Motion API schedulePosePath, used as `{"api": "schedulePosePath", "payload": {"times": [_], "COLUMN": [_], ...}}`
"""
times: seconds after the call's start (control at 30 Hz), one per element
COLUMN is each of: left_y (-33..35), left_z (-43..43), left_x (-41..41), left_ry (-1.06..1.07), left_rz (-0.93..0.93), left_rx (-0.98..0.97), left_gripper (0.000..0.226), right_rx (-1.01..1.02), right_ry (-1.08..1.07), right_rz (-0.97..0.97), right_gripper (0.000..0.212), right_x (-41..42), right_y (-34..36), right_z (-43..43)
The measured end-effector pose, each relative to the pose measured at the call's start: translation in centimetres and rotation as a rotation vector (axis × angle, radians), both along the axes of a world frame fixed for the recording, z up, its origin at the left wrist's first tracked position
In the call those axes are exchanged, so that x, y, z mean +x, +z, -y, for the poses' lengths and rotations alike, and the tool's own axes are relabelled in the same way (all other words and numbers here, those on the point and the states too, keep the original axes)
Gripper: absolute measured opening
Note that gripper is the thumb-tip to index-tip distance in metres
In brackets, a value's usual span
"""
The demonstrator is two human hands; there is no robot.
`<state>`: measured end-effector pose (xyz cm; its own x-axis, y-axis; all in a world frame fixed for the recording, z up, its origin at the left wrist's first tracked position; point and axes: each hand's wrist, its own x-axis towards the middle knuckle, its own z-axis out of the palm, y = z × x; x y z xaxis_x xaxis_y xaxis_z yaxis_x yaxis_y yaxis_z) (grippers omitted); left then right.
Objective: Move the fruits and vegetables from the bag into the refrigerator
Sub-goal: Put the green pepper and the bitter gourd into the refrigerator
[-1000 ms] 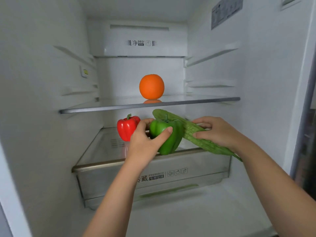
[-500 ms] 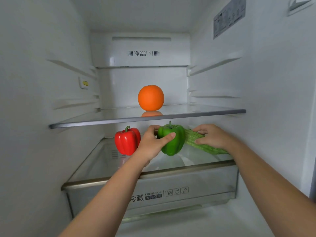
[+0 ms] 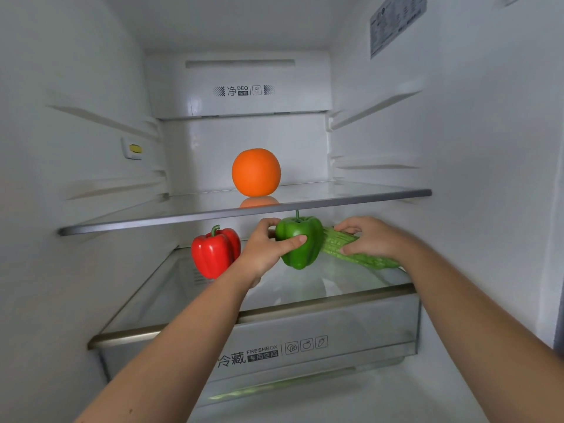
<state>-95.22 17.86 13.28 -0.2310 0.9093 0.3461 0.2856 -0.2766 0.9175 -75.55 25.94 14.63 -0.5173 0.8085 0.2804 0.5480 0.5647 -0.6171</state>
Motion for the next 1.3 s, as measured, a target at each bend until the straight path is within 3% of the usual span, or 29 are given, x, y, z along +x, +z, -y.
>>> {"api": "schedulePosePath", "payload": {"times": [0.77,1.03,1.2,1.3], "left_y": [0.0,-0.2,-1.5,-2.1], "left_z": [1.2,2.4,4.9,7.1], "left_x": [0.3,1.0,1.5,1.8], "left_ry": [0.070,0.238,0.308,0.370], "left_rz": [-0.076,-0.282,-0.358,-0.525], "left_rx": [-0.015,0.019,0.149,0.276], "left_gripper": [0.073,0.078,0.064,0.052], "right_rx": [0.074,0.248,0.381,0.488], "right_ry": [-0.035,-0.125,-0.161,-0.158], "right_rz": [-0.138,-0.208,-0.193,-0.175], "right_gripper": [0.046,0.038,0.033,0.033], "right_x": [-1.8,-2.2,-2.4,-2.8], "right_y": [-0.2,-0.7,-1.2,-1.9], "right_z": [1.0,3.7,6.3,8.3]}}
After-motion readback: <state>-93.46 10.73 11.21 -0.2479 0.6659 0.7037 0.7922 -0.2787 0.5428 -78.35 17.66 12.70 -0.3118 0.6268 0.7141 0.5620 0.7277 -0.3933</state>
